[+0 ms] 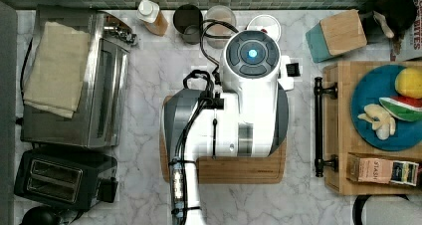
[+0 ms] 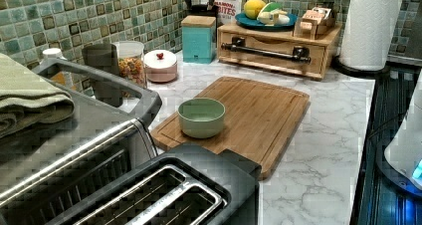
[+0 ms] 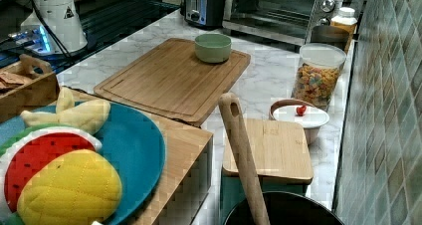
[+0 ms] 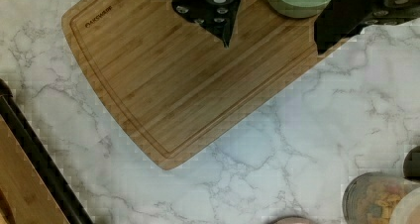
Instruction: Open the drawer.
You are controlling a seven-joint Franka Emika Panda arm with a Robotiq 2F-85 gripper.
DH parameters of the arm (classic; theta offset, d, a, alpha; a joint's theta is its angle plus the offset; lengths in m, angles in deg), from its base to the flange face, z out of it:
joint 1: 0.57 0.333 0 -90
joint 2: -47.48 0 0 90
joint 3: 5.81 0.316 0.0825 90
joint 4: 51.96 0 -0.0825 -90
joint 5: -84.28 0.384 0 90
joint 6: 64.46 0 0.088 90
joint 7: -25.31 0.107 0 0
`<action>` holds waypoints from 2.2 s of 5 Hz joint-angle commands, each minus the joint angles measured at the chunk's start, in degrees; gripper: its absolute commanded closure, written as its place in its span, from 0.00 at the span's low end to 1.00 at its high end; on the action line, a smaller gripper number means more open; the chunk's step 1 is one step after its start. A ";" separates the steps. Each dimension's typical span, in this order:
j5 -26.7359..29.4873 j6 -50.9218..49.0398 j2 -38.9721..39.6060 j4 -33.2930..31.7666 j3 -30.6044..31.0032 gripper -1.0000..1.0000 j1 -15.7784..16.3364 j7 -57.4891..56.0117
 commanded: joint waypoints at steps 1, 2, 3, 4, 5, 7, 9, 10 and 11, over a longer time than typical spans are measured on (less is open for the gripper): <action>-2.24 6.04 -2.77 -6.63 -0.48 0.00 -0.63 -5.70; -6.23 6.37 -2.98 -8.11 -1.16 0.00 -1.61 -14.03; -8.61 6.83 -3.05 -9.50 -2.99 0.00 -3.18 -26.86; -9.21 9.70 -3.99 -11.96 -5.36 0.00 -5.34 -38.60; -10.72 13.60 -5.41 -14.97 -7.72 0.00 -6.27 -45.81; -12.47 22.30 -7.14 -21.04 -9.57 0.00 -9.74 -49.96; -14.57 28.10 -3.27 -21.85 -10.89 0.00 -10.86 -53.40; -13.32 31.32 -1.72 -22.78 -11.16 0.00 -11.88 -56.40; -14.31 34.10 -1.88 -25.24 -11.42 0.00 -11.98 -55.13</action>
